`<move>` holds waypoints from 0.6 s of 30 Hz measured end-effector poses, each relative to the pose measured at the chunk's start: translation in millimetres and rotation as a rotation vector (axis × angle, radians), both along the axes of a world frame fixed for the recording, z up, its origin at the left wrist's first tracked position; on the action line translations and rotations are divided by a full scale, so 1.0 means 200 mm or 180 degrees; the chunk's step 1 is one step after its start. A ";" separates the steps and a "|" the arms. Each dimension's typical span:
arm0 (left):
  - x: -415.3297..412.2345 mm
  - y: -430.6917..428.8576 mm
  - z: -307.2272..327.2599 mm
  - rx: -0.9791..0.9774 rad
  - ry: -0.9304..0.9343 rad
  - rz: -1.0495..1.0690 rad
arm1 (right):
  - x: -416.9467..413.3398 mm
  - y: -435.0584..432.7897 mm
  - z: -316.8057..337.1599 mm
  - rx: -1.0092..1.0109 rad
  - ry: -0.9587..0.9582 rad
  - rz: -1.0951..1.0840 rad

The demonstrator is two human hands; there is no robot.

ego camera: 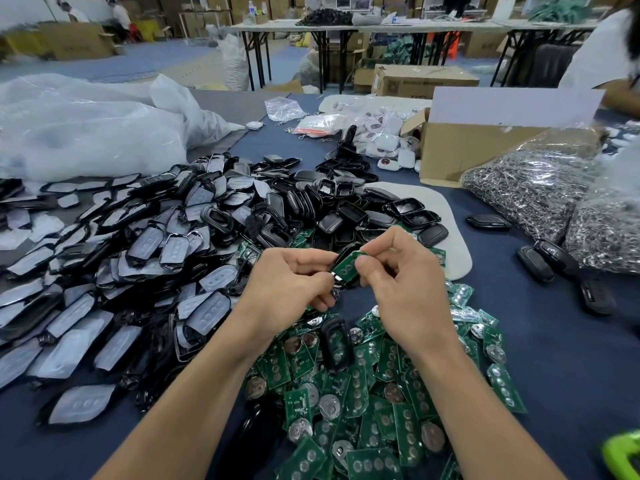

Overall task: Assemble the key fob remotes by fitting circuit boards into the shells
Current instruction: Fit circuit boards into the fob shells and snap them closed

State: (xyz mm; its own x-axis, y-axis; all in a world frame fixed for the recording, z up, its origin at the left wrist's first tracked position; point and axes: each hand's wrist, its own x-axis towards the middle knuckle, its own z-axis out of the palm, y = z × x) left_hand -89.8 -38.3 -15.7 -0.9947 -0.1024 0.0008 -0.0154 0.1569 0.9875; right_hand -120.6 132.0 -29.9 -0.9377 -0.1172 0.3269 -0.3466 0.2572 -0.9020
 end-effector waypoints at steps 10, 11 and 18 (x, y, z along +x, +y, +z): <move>0.01 -0.01 0.00 0.0029 0.0038 0.0043 | 0.02 -0.02 -0.01 0.0162 0.0048 -0.0080; 0.01 -0.01 0.00 0.0007 0.0035 0.0068 | 0.02 -0.02 -0.01 0.0181 0.0055 -0.0089; 0.03 0.02 0.01 -0.0003 0.0158 0.0240 | 0.06 -0.06 0.00 0.0186 0.0153 -0.0282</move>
